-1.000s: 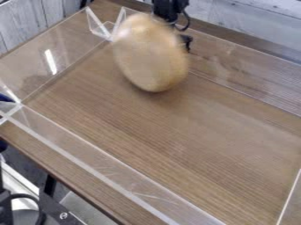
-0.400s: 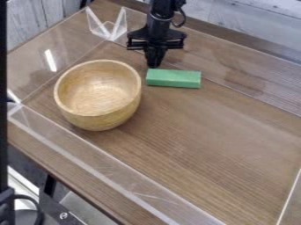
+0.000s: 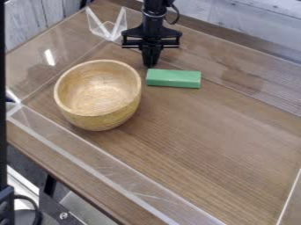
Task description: Remove the green block from inside the brown bowl and put it on the table
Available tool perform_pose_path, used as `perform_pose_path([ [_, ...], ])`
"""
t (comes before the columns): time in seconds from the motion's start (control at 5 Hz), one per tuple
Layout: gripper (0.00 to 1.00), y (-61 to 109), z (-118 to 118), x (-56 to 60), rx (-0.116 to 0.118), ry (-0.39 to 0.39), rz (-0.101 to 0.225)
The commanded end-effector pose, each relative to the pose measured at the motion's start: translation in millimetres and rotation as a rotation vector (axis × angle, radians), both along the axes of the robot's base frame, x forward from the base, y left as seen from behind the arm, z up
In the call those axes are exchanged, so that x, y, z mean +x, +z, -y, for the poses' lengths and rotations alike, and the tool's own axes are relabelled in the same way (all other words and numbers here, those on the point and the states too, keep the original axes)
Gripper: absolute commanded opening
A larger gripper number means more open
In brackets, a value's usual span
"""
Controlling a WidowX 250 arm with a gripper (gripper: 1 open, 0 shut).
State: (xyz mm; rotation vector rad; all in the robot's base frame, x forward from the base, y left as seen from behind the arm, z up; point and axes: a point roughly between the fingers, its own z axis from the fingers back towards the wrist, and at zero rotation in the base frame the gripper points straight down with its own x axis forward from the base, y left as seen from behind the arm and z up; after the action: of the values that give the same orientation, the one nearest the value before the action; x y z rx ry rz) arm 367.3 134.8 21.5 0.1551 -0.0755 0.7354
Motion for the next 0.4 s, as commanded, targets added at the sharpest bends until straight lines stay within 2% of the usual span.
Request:
perform_pose_path([
  [0.0, 0.0, 13.1, -6.5, -1.4, -0.022, -0.018, 0.013],
  [0.2, 0.0, 16.2, -4.8, -0.2, -0.056, -0.015, 0.028],
])
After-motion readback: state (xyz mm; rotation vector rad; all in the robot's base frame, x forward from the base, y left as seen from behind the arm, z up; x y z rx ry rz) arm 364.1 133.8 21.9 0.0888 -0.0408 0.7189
